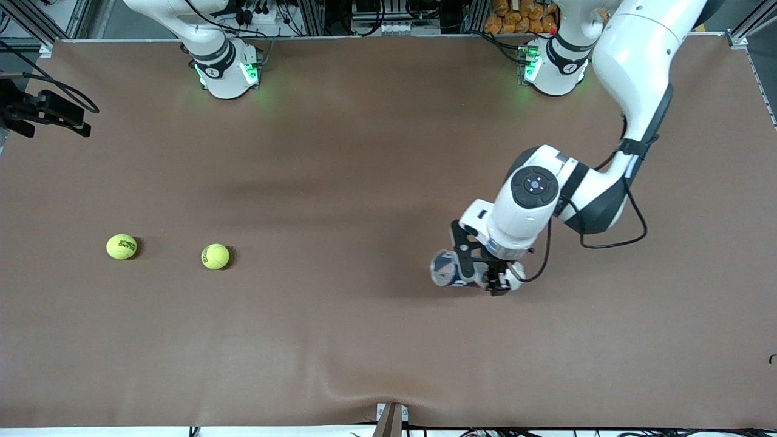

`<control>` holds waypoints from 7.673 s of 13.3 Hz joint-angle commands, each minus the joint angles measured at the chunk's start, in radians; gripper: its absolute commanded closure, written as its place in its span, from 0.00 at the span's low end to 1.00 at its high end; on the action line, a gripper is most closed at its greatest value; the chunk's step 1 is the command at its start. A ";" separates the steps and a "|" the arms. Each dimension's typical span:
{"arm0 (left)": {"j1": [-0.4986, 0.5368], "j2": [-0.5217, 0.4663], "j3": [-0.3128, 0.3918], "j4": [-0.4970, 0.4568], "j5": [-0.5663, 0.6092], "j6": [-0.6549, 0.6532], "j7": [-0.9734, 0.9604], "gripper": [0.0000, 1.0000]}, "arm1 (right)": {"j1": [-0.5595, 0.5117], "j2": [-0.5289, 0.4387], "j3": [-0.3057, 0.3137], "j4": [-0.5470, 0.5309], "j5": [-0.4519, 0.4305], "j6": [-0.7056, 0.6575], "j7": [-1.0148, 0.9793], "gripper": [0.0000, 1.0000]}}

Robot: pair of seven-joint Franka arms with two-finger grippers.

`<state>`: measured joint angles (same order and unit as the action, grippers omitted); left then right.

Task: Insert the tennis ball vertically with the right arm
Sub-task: 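Carry the upright tube with the left gripper toward the tennis balls, then reach the right gripper to a tennis ball and grasp it, then lift the ball with the right gripper and drop it into the tube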

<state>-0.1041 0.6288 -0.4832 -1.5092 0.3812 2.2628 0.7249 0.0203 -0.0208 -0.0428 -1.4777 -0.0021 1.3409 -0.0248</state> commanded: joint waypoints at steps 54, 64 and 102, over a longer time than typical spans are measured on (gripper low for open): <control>-0.333 0.477 0.006 -0.034 -0.335 1.290 -0.214 0.31 | 0.092 0.439 -0.002 -0.440 0.007 0.823 0.315 0.00; -0.338 0.477 0.006 -0.032 -0.335 1.290 -0.214 0.31 | 0.102 0.544 -0.002 -0.477 0.007 1.055 0.332 0.15; -0.347 0.477 0.006 -0.032 -0.338 1.291 -0.216 0.31 | 0.573 0.584 0.024 0.103 0.264 0.673 1.393 0.00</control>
<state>-0.4398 1.0970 -0.4818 -1.5508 0.0501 3.5492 0.5112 0.5684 0.5418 -0.0067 -1.4167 0.2564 2.0048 1.3597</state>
